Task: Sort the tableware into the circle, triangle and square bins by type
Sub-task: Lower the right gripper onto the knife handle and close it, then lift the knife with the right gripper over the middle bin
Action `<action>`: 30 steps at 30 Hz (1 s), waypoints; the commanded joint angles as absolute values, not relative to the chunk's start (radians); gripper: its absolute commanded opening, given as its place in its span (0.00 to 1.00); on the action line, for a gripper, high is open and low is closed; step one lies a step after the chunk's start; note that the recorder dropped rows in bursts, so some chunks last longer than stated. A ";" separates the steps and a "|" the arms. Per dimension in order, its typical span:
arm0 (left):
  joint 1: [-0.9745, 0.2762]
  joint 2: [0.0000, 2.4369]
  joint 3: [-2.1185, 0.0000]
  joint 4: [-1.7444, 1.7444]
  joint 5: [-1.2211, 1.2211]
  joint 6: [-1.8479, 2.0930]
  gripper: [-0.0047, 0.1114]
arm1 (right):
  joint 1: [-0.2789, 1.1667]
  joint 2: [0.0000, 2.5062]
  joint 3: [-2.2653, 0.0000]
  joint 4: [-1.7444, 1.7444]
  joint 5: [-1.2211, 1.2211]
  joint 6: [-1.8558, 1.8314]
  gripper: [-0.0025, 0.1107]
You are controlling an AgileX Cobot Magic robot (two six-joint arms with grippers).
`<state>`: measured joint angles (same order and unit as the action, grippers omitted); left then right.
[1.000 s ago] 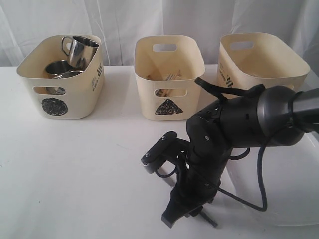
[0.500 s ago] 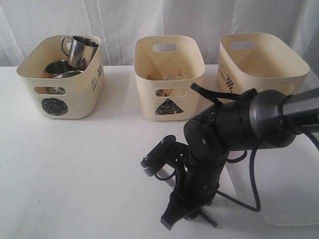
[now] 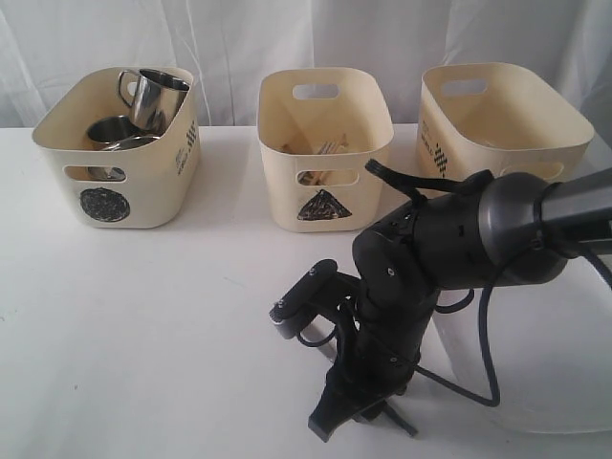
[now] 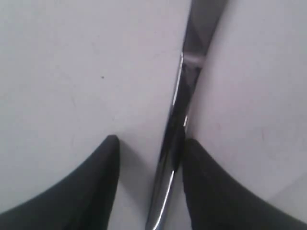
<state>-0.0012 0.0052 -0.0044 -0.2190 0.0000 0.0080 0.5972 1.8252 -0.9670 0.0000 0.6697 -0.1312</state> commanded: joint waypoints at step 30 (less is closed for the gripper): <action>-0.001 0.000 0.000 -0.224 0.000 0.000 0.36 | 0.640 1.651 -0.962 0.111 0.589 -0.133 0.02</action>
<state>-0.0012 0.0052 -0.0044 -0.2190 0.0000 0.0080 0.6284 1.6925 -0.9663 0.1053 0.6252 -0.1312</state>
